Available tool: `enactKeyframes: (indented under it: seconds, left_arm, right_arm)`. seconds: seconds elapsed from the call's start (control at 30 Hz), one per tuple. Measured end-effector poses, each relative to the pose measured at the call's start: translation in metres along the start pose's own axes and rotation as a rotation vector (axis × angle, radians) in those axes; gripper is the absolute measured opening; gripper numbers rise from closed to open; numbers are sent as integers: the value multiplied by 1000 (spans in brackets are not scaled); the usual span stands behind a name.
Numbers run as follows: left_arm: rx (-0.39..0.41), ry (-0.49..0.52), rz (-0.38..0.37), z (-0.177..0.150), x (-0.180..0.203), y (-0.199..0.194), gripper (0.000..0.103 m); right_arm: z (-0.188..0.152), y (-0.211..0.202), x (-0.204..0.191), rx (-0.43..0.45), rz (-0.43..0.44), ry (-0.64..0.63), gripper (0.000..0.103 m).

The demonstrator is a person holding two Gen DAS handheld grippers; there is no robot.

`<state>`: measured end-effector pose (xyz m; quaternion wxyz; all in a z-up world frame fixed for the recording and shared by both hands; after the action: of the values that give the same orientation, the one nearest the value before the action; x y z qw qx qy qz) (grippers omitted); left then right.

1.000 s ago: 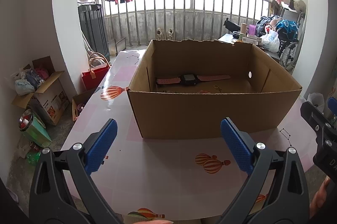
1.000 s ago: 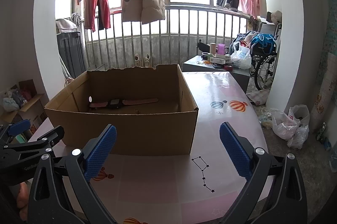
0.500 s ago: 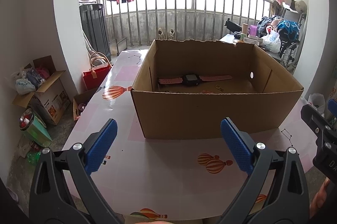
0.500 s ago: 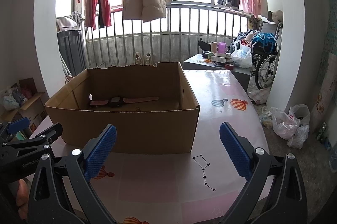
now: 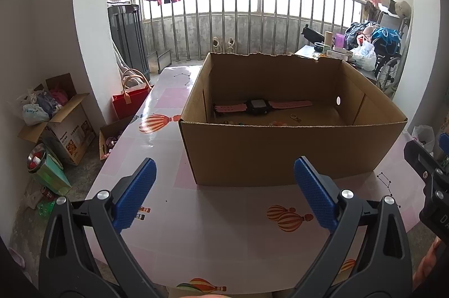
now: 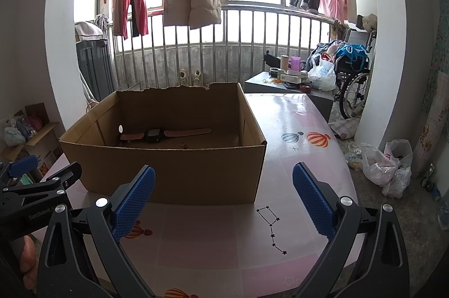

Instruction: Organize jewelry

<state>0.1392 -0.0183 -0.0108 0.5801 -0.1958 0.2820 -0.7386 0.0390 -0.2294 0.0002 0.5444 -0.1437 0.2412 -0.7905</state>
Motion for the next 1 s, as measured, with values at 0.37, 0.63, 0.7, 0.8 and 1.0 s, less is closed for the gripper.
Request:
enactKeyframes:
  seconds: [0.37, 0.63, 0.7, 0.8, 1.0]
  left_arm:
    - [-12, 18, 40, 0, -11, -5, 95]
    - [-22, -3, 67, -2, -25, -7, 95]
    - [-18, -10, 72, -1, -28, -7, 95]
    - [-15, -19, 85, 0, -33, -7, 95]
    - [-22, -40, 96, -1, -40, -4, 95]
  right_arm:
    - [0, 3, 1, -7, 6, 3, 96]
    - [1, 2, 5, -20, 10, 9, 96]
    - [3, 2, 7, -17, 9, 14, 96]
    - [3, 2, 11, -18, 2, 21, 96]
    - [2, 2, 14, -26, -3, 24, 96]
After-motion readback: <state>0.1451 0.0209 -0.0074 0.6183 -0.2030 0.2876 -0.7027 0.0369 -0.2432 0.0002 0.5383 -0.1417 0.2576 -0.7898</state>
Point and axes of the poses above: each gripper's, at about its wrist camera, not at the fingertips, and y roughly the way its jaws point, x to its right, z to its top, the point moved 4 cm from there along y, roughly the way its jaws point, and after that the axes turned 5 degrees about -x, right-handed, at the moved point
